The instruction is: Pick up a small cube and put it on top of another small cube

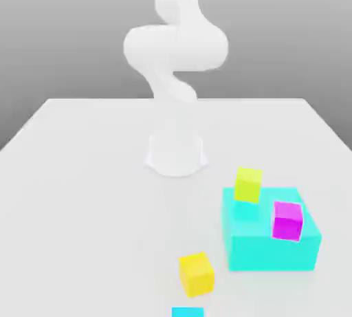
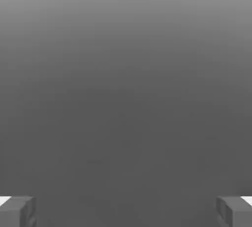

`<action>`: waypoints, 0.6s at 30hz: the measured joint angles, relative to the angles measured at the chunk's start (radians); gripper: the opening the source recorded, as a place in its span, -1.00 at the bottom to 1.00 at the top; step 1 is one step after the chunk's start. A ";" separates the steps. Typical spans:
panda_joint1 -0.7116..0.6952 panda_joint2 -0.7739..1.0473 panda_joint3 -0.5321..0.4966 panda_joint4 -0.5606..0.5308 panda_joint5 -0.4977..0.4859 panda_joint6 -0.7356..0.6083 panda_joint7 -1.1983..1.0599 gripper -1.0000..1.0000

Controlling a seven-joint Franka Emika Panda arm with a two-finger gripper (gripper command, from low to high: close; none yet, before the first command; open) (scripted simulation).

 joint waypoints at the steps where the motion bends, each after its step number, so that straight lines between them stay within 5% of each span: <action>1: 0.000 0.039 0.001 0.001 -0.001 0.011 0.002 0.00; 18: -0.002 0.659 0.021 0.019 -0.018 0.188 0.037 0.00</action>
